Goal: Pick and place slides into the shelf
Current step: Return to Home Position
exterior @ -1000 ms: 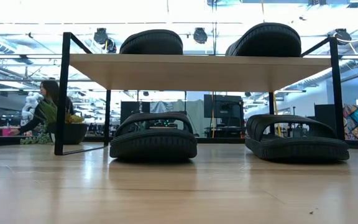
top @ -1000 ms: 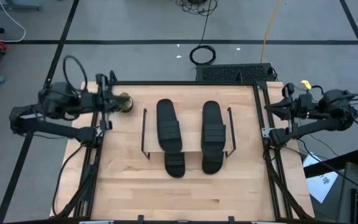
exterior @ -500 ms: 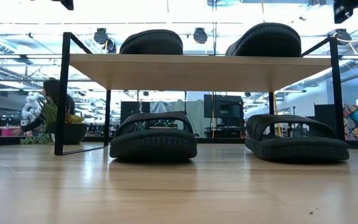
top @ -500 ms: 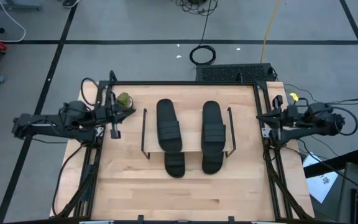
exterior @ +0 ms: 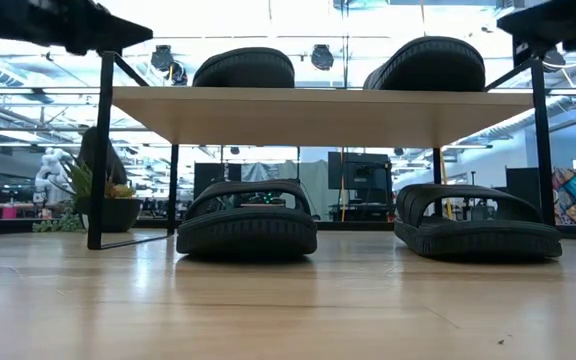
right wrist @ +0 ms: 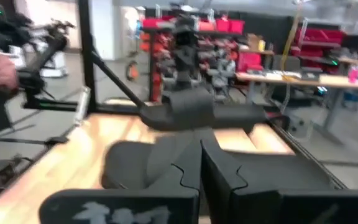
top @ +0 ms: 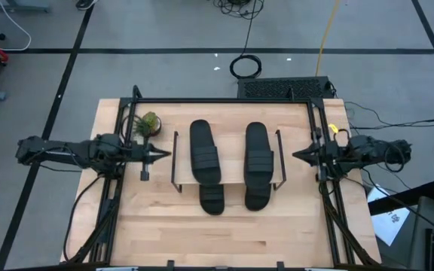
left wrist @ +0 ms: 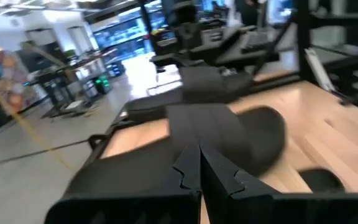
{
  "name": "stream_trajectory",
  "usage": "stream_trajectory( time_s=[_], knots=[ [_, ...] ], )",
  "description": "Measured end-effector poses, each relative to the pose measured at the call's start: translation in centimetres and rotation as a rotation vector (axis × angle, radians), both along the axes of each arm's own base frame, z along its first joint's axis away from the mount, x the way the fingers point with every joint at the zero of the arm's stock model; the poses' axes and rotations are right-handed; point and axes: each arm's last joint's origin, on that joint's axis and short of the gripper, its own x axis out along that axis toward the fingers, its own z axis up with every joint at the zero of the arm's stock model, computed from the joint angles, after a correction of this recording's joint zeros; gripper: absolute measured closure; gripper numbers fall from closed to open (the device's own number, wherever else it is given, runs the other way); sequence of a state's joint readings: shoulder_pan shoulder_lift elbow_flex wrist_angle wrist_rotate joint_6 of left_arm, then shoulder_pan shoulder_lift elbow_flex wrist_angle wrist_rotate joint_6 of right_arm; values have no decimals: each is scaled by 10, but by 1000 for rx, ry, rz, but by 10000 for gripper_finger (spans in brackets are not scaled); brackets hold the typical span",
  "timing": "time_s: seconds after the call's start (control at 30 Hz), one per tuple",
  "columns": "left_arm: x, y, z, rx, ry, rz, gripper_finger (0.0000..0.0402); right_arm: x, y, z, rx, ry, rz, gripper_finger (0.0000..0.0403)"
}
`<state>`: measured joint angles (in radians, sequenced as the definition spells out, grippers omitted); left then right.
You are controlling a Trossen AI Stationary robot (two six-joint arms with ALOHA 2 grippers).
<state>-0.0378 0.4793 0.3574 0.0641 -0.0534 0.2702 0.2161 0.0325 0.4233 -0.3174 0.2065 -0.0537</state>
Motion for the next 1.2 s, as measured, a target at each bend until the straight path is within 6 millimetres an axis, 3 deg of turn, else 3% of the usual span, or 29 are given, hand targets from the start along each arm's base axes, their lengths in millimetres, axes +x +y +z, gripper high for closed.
stream_trajectory(
  time_s=[0.2,0.43,0.73,1.2],
  knots=[
    [-3,-4,-20,62,32,-48,402,5,1,-10,39,16,0,403],
    [-16,-1,-30,122,1,-52,402,9,4,-17,13,2,71,403],
    [-25,3,-41,48,22,-157,402,14,6,-24,57,-19,104,403],
    [-36,2,-65,24,52,-157,402,17,7,-29,49,-29,104,403]
  ],
)
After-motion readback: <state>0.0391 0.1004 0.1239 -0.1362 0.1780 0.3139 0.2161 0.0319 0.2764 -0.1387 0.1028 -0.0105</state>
